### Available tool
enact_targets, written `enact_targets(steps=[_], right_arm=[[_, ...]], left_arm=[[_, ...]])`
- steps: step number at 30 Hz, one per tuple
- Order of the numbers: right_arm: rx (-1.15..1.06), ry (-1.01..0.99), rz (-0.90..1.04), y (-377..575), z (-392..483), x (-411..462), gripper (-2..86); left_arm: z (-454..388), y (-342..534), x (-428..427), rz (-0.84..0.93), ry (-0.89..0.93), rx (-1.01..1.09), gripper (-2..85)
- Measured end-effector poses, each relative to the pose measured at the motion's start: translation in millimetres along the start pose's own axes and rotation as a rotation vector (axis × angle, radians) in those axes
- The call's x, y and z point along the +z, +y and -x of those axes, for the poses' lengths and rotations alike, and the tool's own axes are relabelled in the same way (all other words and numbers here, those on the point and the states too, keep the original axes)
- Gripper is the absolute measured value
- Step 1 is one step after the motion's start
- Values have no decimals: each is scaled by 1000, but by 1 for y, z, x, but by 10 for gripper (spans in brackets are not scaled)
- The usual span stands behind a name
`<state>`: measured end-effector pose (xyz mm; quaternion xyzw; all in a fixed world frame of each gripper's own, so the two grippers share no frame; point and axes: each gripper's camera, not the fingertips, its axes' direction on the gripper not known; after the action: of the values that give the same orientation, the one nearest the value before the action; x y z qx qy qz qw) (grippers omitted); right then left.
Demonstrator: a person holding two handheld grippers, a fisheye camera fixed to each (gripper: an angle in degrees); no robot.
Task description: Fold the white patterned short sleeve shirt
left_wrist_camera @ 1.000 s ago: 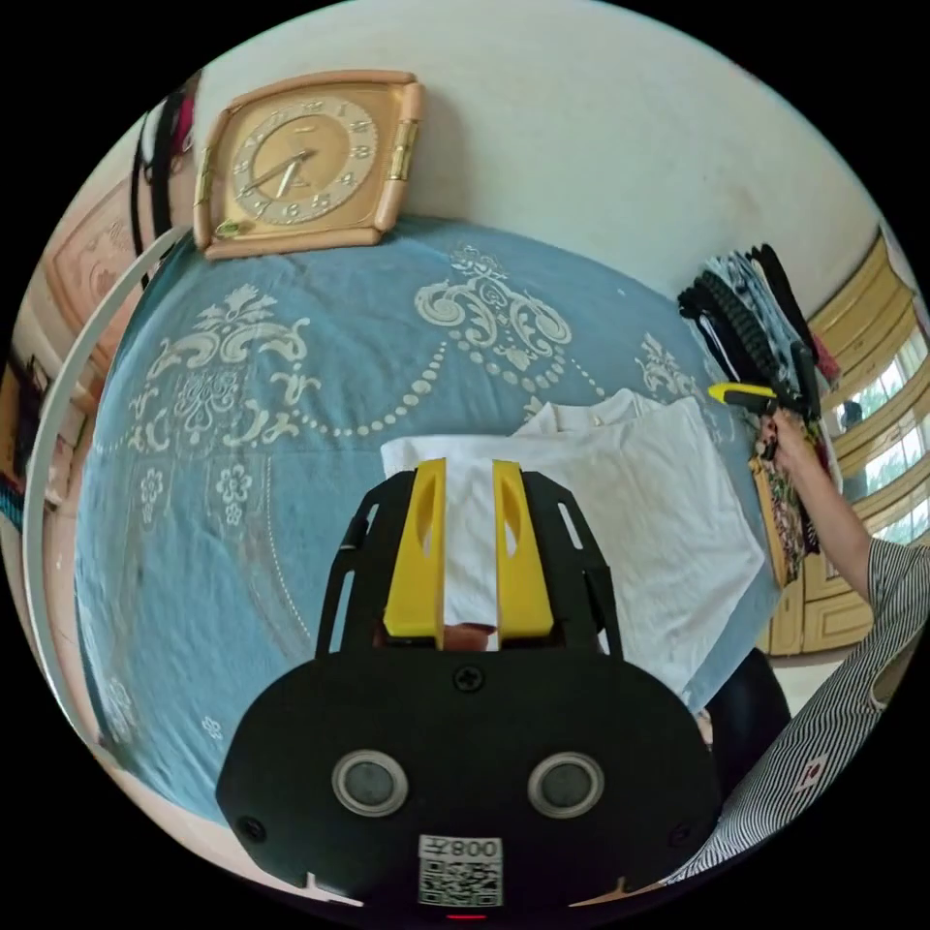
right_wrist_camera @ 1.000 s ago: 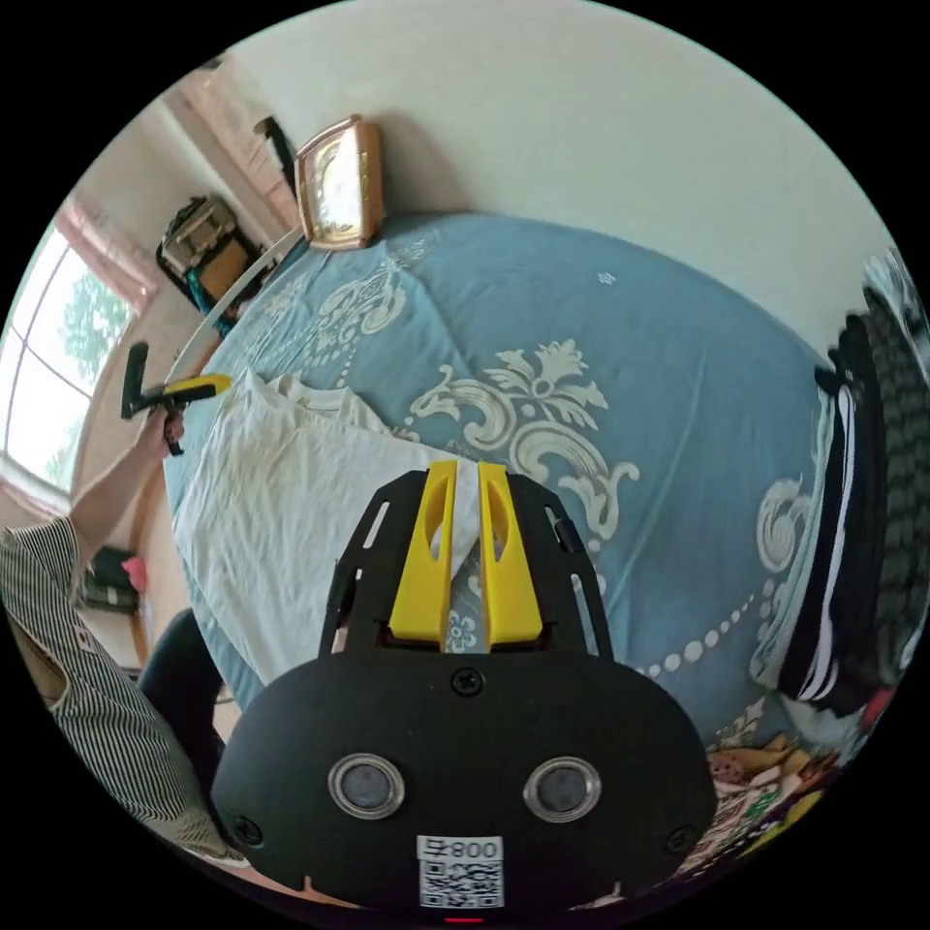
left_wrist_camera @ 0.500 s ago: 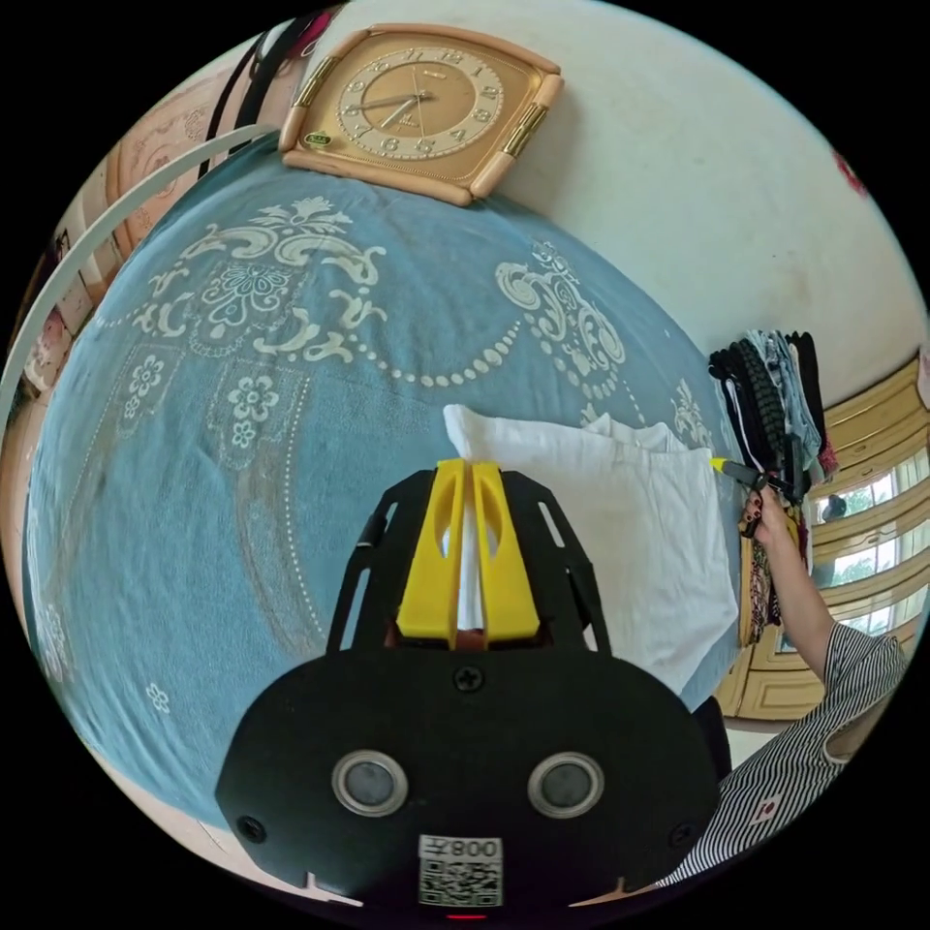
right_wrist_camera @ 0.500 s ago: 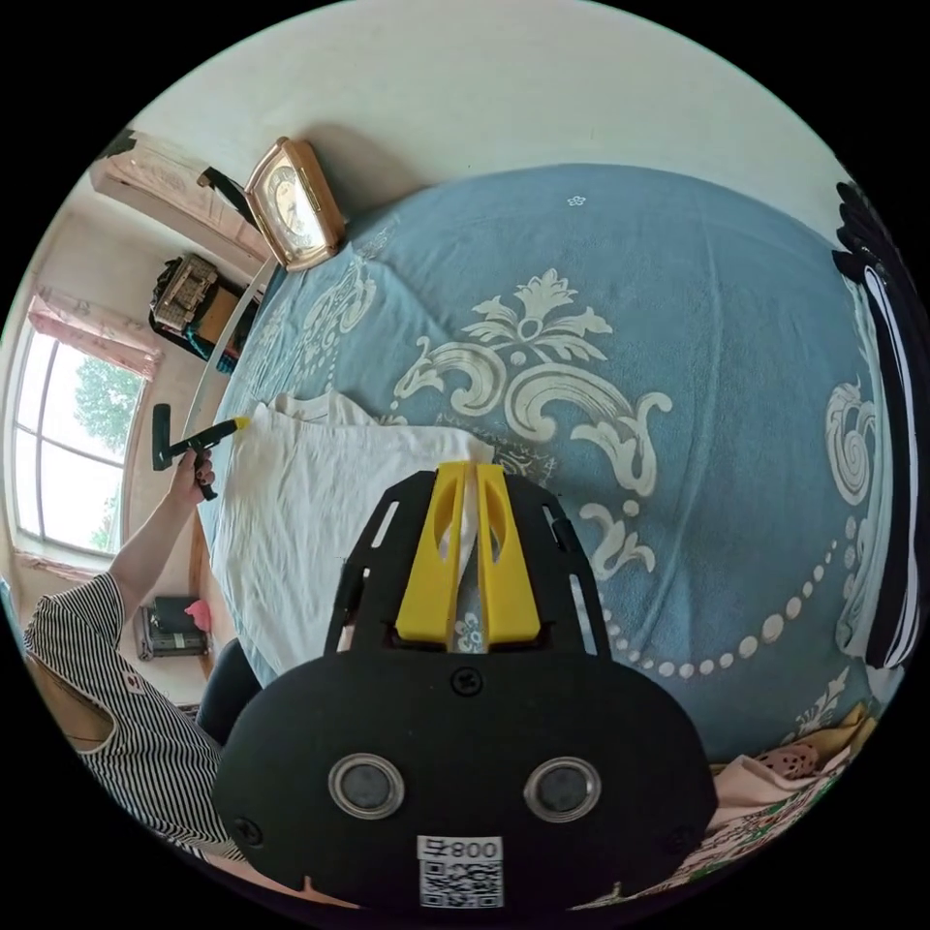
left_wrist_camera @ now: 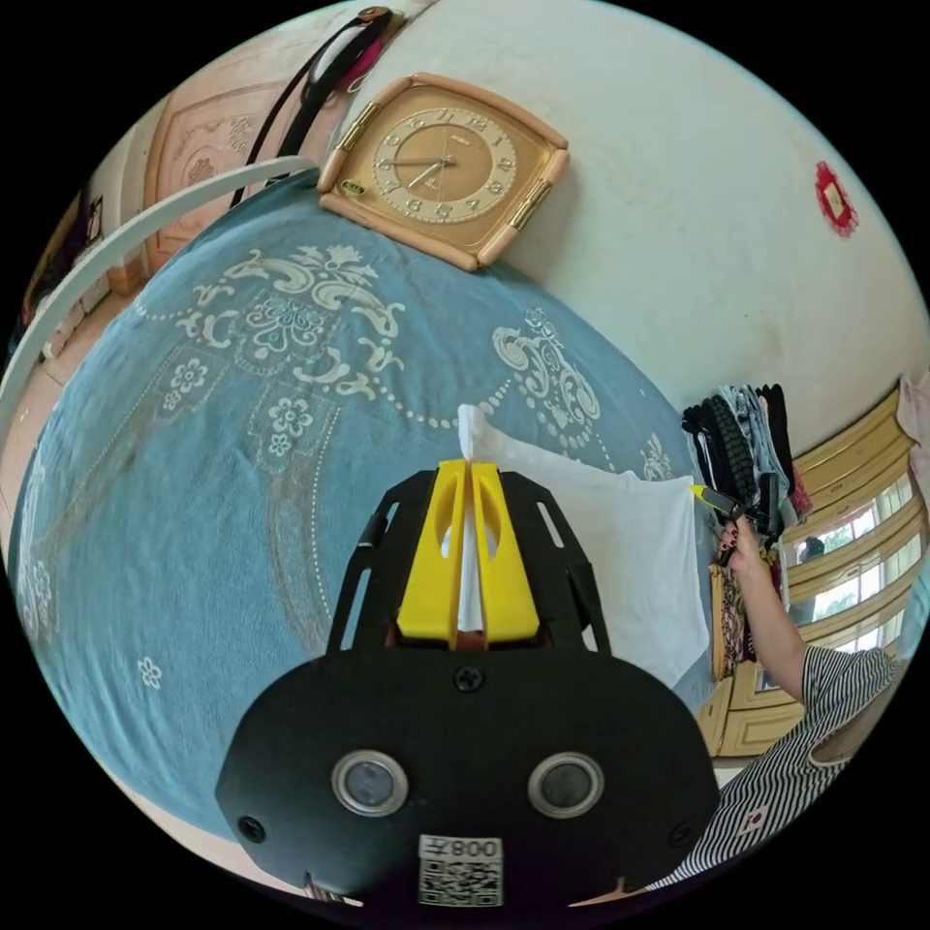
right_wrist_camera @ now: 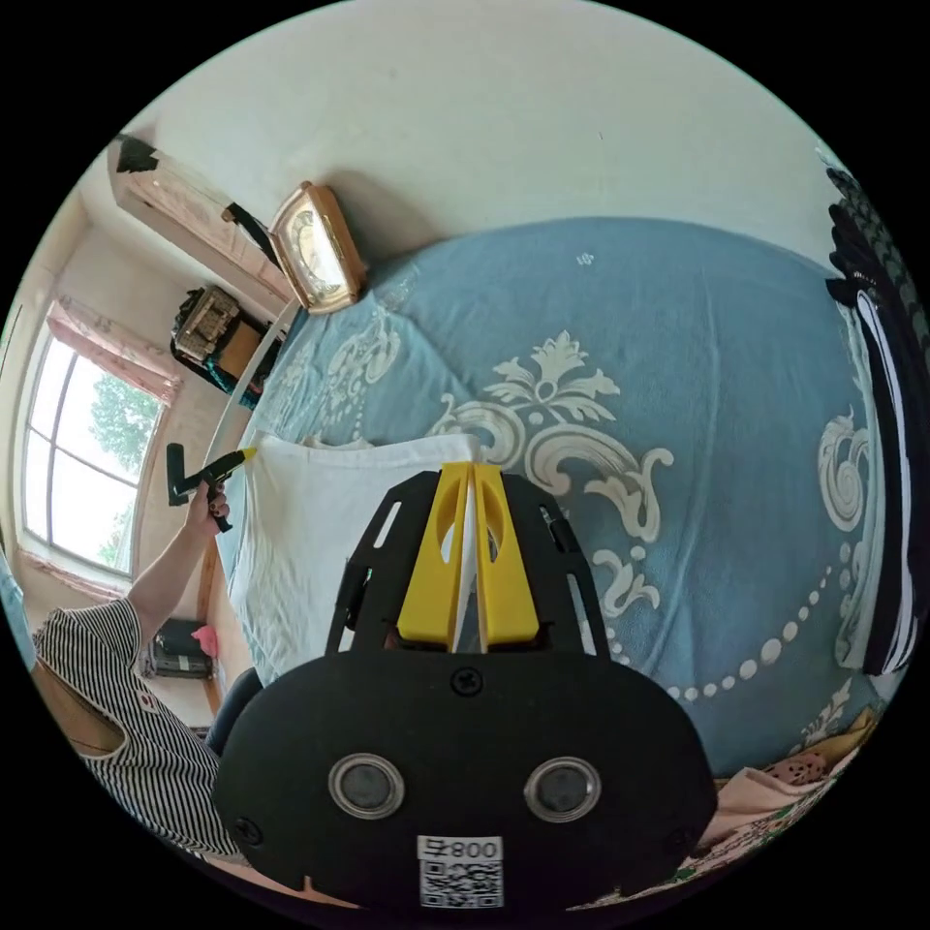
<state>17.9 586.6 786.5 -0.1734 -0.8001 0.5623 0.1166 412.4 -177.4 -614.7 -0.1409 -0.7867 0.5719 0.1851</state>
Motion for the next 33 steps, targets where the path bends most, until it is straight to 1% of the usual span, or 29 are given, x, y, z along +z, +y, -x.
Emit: enact_targets(steps=[5,11,14,16,18,21,23,26,27,28,29,31,33], right_arm=[[92,1,87,27,-29,41,7],[164,-38,10,70,-49,25,4],[189,-65,-21,103,-53,6,2],[157,-80,-29,131,-41,-8,1],[91,-103,-9,167,-18,-19,1],[-2,-127,74,236,25,-22,1],[-8,-132,177,288,45,-7,1],[9,-117,253,332,56,10,1],[-1,-92,270,338,58,14,1],[3,-25,301,348,58,23,2],[-9,-40,293,356,58,26,2],[40,-85,302,363,53,25,4],[66,-76,257,373,55,13,5]], left_arm=[[27,29,12,59,-33,-55,15],[41,69,-16,4,-35,-49,19],[41,99,-40,-34,17,-41,17],[32,134,-56,-16,84,-5,14],[23,166,-65,21,110,32,11],[15,221,-76,91,96,49,7],[19,249,-79,119,99,9,6],[29,285,-85,128,109,-65,5],[33,296,-84,137,124,-77,5],[36,304,-80,179,95,-87,5],[38,308,-79,197,72,-93,5],[42,319,-86,197,98,-118,8],[40,327,-102,167,73,-115,13]])
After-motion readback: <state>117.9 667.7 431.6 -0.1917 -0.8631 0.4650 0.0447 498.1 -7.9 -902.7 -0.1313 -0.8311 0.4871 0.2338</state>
